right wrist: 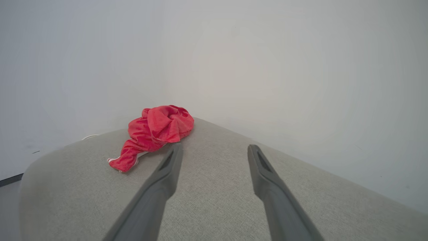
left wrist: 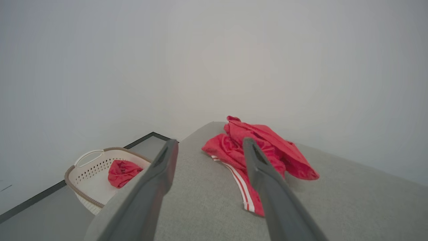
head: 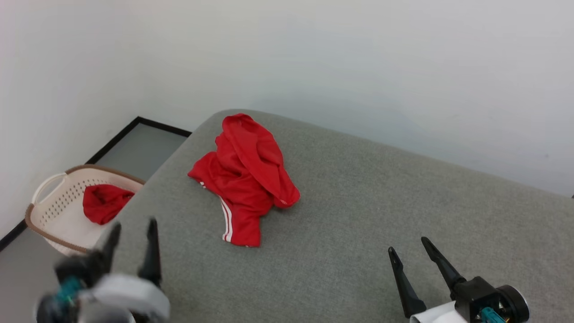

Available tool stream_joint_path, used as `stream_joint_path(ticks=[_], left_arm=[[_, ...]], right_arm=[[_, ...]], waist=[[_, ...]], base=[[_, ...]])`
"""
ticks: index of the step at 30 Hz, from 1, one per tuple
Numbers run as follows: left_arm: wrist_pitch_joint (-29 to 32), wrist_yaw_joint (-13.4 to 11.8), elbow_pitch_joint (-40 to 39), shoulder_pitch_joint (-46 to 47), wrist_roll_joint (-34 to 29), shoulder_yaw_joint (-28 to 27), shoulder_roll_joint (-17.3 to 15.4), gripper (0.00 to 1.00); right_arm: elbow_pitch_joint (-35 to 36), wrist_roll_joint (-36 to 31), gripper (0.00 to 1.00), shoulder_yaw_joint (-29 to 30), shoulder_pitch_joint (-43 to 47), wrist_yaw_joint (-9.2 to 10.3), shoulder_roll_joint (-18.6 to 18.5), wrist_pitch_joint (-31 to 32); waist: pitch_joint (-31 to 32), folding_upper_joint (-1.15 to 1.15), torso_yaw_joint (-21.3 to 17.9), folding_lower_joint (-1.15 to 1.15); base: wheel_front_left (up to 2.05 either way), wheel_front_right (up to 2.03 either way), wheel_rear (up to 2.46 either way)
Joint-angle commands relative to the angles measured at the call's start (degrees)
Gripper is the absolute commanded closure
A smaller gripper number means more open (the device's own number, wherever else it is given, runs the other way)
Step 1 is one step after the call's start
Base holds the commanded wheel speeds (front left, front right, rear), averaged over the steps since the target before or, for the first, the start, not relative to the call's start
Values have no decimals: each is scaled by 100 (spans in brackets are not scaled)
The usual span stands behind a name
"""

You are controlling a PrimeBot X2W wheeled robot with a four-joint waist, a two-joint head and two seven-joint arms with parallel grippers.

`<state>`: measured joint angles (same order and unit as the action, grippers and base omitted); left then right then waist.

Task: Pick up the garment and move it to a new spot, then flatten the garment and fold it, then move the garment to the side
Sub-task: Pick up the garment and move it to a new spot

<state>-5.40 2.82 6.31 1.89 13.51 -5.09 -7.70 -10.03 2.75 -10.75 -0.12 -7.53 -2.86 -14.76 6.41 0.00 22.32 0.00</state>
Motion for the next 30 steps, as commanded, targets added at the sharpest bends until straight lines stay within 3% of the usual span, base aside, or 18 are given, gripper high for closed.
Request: stream_joint_path(ticks=[1, 7, 13, 20, 26, 30], left_arm=[[195, 65, -28, 233, 127, -52, -96, 0], [1655, 295, 0, 1393, 822, -164, -629, 0], [3071, 341, 326, 2744, 1526, -440, -1302, 0], [4589, 168, 1010, 3986, 2046, -508, -1845, 0], [5741, -108, 1768, 4641, 2217, -350, -2037, 0], [6159, -210, 2113, 4779, 2201, -239, -2104, 0]], right_arm=[[31, -60, 0, 22, -80, 8, -4, 9], [250, -337, 0, 85, -380, 8, -7, 155], [452, -534, 0, 100, -801, 8, -47, 218], [694, -585, 0, 182, -1153, 8, -105, 214], [805, -599, 0, 152, -1376, 8, -90, 173], [814, -600, 0, 109, -1482, 8, -80, 151]], waist=[[-217, 0, -156, 0], [-1063, 0, -600, 0], [-1937, 0, -1153, 0], [-2779, 0, -1678, 0], [-3312, 0, -2012, 0], [-3491, 0, -2143, 0]], base=[[0, 0, 0], [0, 0, 0], [0, 0, 0], [0, 0, 0], [0, 0, 0], [0, 0, 0]])
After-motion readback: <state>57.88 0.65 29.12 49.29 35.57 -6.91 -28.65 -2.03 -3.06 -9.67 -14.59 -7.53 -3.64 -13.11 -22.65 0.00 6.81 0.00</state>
